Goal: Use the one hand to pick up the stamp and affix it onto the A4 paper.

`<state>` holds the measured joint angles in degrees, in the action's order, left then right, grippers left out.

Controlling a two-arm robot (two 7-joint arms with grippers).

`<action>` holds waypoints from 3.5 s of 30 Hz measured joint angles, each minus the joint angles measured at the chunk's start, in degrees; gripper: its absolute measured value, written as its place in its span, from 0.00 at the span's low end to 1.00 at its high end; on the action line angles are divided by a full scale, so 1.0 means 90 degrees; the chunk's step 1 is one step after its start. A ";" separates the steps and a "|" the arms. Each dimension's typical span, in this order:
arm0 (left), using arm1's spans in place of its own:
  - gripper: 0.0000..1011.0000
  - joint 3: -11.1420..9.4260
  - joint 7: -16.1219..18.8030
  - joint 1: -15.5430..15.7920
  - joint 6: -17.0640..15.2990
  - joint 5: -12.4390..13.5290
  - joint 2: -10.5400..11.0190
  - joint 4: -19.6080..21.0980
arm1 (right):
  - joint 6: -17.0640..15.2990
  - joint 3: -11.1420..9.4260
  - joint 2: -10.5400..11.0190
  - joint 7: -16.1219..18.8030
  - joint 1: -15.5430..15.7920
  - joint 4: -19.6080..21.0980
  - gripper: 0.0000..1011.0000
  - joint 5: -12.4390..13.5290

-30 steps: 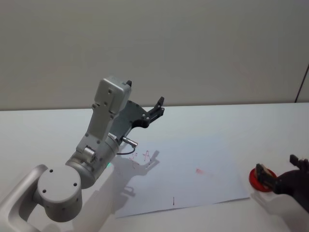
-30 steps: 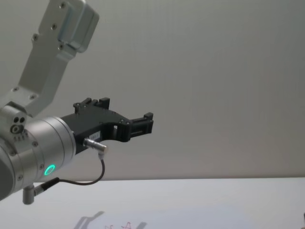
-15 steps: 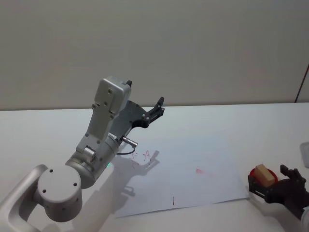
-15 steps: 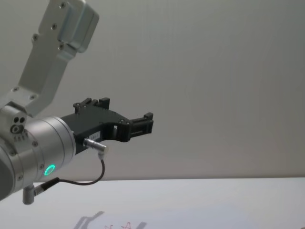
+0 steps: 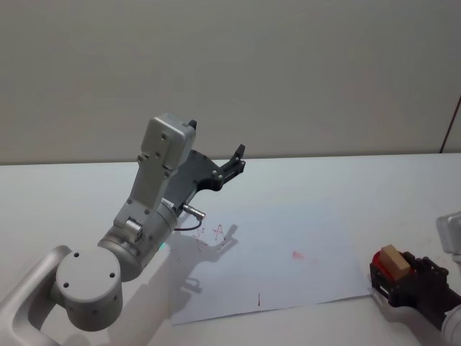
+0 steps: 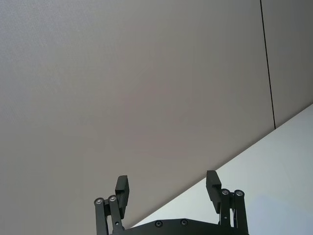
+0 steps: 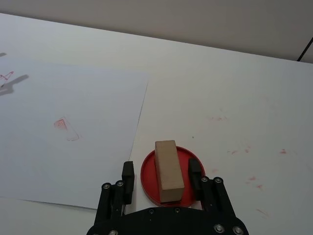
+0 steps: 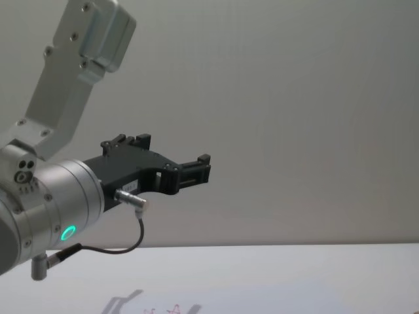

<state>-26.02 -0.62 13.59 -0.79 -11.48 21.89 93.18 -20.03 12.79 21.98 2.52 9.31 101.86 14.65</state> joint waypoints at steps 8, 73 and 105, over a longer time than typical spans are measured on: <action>0.99 0.0000 0.0000 0.0000 0.0000 0.0000 0.0000 0.0000 | -0.0021 0.0016 -0.0023 0.0025 -0.0022 -0.0035 0.44 -0.0037; 0.99 0.0000 0.0000 0.0000 0.0000 0.0000 0.0000 0.0000 | -0.0501 0.0426 -0.0705 0.2560 -0.1659 -0.0994 0.21 -0.0810; 0.99 0.0000 0.0000 0.0000 0.0000 0.0000 0.0000 0.0000 | -0.0578 0.0595 -0.0785 0.2613 -0.1835 -0.1562 0.21 -0.1135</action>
<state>-26.02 -0.62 13.59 -0.80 -11.48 21.89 93.18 -25.24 18.14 14.91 26.04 -7.21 87.80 4.43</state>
